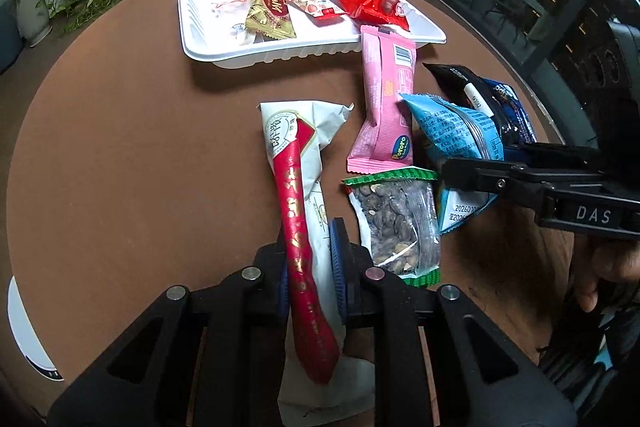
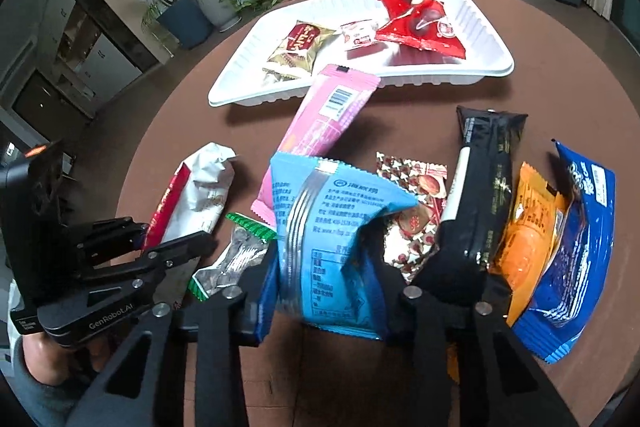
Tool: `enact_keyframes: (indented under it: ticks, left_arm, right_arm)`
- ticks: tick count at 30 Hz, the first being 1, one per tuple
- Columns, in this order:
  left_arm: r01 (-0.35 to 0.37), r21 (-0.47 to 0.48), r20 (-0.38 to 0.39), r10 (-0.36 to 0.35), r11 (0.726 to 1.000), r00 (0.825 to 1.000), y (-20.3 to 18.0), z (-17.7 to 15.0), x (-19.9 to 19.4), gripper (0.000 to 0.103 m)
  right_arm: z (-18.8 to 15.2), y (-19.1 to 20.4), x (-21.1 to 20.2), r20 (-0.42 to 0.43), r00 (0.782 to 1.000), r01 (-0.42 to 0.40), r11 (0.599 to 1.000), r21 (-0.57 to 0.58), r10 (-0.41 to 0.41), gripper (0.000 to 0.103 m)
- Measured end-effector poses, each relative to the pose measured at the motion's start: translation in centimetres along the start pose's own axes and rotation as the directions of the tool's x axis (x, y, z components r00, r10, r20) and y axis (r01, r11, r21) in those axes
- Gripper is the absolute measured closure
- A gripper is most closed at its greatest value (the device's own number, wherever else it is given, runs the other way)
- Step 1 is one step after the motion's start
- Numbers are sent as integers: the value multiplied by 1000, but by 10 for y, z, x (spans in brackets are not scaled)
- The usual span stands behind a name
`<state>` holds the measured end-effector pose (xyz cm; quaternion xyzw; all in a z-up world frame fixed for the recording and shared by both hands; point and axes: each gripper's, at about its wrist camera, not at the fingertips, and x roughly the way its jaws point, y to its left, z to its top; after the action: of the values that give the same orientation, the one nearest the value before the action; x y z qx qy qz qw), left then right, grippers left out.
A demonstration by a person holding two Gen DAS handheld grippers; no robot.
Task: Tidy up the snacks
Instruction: 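Grasp the white-red bar with the left tool while the right tool grasps the light-blue bag, then carry the white-red bar and light-blue bag over the tray and open both tools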
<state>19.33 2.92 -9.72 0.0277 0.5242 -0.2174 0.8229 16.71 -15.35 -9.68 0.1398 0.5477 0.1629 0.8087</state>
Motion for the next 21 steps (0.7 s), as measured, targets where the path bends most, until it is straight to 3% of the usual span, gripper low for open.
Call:
enact_keyframes:
  ticks: [16, 21]
  left_arm:
    - [62, -47, 18, -61, 997, 998, -4, -8, -3, 88]
    - [92, -91, 54, -87, 992, 995, -1, -14, -11, 88]
  right_arm:
    - [-21, 7, -22, 42, 998, -36, 999, 9, 36, 72]
    - [-31, 7, -29, 61, 996, -59, 998, 22, 58, 73]
